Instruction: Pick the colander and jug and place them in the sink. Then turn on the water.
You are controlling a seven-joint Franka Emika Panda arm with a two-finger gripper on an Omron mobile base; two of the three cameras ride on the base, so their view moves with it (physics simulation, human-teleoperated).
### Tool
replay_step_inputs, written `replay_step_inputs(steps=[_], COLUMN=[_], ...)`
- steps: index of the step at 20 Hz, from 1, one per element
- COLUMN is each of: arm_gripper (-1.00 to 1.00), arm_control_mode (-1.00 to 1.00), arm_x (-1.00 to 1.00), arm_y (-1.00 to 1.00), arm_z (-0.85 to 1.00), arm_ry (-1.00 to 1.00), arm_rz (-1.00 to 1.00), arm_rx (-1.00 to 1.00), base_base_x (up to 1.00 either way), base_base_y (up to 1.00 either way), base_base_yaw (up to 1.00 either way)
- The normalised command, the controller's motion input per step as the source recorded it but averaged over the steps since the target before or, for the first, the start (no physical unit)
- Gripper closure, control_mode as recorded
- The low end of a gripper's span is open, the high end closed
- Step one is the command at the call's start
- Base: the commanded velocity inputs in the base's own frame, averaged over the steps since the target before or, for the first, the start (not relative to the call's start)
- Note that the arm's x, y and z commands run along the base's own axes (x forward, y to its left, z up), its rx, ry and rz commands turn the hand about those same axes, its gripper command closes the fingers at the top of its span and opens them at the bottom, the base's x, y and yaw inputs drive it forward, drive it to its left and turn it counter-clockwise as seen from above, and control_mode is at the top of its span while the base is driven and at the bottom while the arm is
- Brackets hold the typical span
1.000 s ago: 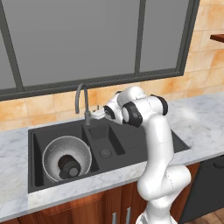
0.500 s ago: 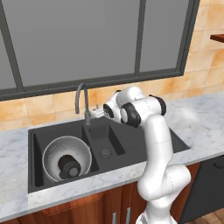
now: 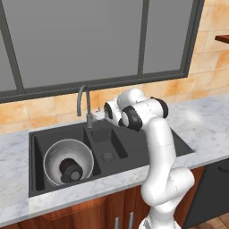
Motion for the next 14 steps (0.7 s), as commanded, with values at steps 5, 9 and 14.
replay_step_inputs(steps=[5,9,14], arm_gripper=[-1.0,-1.0,-1.0], arm_control_mode=[-1.0,-1.0,-1.0], arm_x=[0.0,0.0,0.0], arm_y=[-0.28,-0.52,-0.64], arm_z=[-0.02,-0.11,-0.12], arm_ry=[0.0,0.0,0.0], arm_rz=[-0.01,0.0,-0.02], arm_rx=[0.0,0.02,0.02], base_base_x=[0.0,0.0,0.0], base_base_y=[0.0,0.0,0.0], base_base_yaw=[0.0,0.0,0.0])
